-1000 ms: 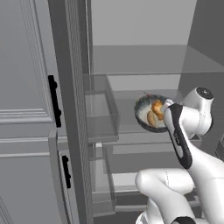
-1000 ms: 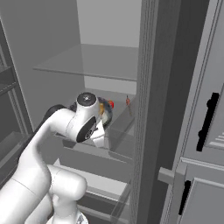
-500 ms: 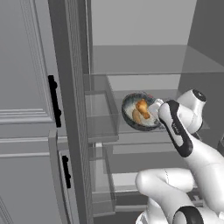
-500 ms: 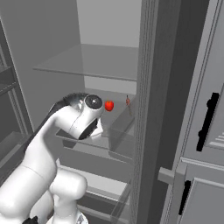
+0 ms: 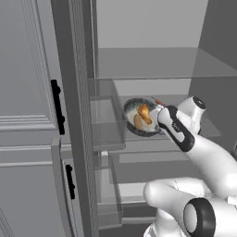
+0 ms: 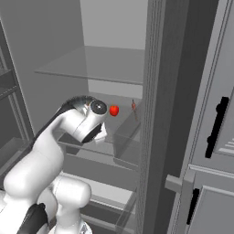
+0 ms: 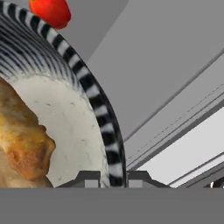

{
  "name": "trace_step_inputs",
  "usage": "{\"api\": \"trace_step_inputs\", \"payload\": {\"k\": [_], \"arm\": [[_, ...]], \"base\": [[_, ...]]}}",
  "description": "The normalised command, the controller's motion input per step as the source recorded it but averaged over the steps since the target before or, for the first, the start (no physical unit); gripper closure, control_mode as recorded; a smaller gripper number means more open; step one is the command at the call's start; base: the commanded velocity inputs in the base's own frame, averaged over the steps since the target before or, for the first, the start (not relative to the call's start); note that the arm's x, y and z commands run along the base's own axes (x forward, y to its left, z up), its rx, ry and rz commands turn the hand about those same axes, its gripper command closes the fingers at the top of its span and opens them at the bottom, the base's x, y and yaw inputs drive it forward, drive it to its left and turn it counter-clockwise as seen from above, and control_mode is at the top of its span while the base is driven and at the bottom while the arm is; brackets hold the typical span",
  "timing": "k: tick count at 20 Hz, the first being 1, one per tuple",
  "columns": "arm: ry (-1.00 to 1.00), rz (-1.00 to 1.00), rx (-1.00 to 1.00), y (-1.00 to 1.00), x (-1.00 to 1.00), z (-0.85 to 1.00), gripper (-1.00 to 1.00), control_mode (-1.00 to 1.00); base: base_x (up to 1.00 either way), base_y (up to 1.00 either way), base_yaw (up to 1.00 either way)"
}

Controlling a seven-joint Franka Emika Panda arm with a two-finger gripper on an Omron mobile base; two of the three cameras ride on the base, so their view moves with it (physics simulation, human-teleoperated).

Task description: Pick the chicken drumstick and sweet potato from their plates and place them in the bowl. Then put the bowl in the fridge.

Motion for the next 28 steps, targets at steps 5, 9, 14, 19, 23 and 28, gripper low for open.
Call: {"api": "trace_step_inputs", "payload": {"k": [5,9,14,19,23,28], "arm": [[0.0,0.0,0.0,0.21,0.4,-0.3,1.0,-1.0],[0.0,0.0,0.0,0.19,0.4,-0.24,1.0,-1.0],[0.0,0.0,0.0,0.03,0.22,-0.13,1.0,-1.0],[-0.01,0.0,0.0,0.1,0.05,-0.02,-1.0,-1.0],[-0.18,0.01,0.0,0.02,0.0,0.09,-1.0,-1.0],[-0.39,0.03,0.0,0.02,-0.15,0.16,-1.0,-1.0]], "base": [[0.0,0.0,0.0],[0.0,0.0,0.0],[0.0,0.0,0.0],[0.0,0.0,0.0],[0.0,0.0,0.0],[0.0,0.0,0.0]]}}
